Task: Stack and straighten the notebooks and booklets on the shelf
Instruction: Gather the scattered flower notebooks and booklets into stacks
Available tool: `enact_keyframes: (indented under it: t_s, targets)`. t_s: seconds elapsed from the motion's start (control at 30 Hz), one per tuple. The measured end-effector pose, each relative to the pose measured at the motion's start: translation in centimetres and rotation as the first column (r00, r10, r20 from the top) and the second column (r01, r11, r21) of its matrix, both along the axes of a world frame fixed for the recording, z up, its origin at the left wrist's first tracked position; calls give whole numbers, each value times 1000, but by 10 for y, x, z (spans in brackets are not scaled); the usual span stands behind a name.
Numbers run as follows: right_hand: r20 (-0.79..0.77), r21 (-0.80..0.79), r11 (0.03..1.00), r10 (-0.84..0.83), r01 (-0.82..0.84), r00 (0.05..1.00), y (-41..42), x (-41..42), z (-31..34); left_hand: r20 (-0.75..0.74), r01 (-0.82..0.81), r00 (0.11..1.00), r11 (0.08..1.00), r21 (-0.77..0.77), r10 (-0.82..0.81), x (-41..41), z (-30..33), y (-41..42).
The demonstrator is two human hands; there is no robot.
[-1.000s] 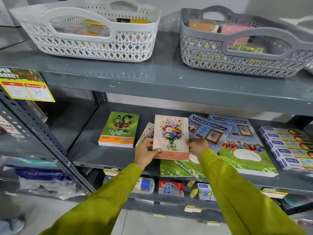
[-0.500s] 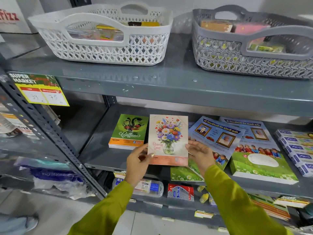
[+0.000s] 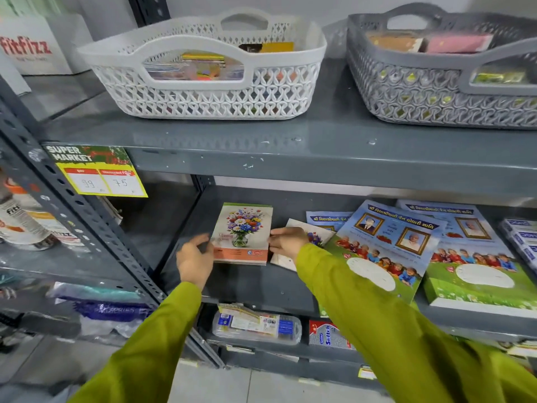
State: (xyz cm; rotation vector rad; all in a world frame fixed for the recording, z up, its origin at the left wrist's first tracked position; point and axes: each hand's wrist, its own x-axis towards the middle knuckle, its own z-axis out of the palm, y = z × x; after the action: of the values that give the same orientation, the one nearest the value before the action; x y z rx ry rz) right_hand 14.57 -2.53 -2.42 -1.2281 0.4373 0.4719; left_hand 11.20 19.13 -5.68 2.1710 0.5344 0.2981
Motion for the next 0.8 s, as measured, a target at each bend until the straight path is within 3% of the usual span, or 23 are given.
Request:
enact_keyframes:
  t_s: [0.1, 0.17, 0.23, 0.33, 0.47, 0.53, 0.67, 0.8]
  targets:
    - [87, -147, 988, -23, 36, 996, -7, -5, -5, -102, -14, 994, 992, 122, 27, 6, -1, 4]
    - [227, -386, 919, 11, 79, 974, -30, -13, -14, -17, -34, 999, 966, 257, 40, 3, -1, -2]
    - [324, -628, 761, 65, 163, 944, -63, -29, -19, 172, -66, 985, 928, 366, 2, 2, -4, -18]
    - [372, -830, 458, 29, 319, 928, -124, -63, -26, 347, -23, 931, 929, 369, -114, 4, 4, -65]
    - [171, -967, 211, 125, 143, 977, -181, -98, -36, 345, 235, 880, 931, 277, -325, 18, 10, -135]
    - [105, -991, 97, 102, 95, 989, -198, -113, -35, 254, 407, 853, 887, 220, -455, 22, 8, -169]
    - [97, -993, 75, 67, 91, 993, -213, -136, -37, -100, 597, 802, 796, 95, -589, 23, -2, -223]
    - [108, -967, 233, -3, 106, 994, -209, -147, -32, -289, 608, 779, 782, 133, -557, 20, -2, -249]
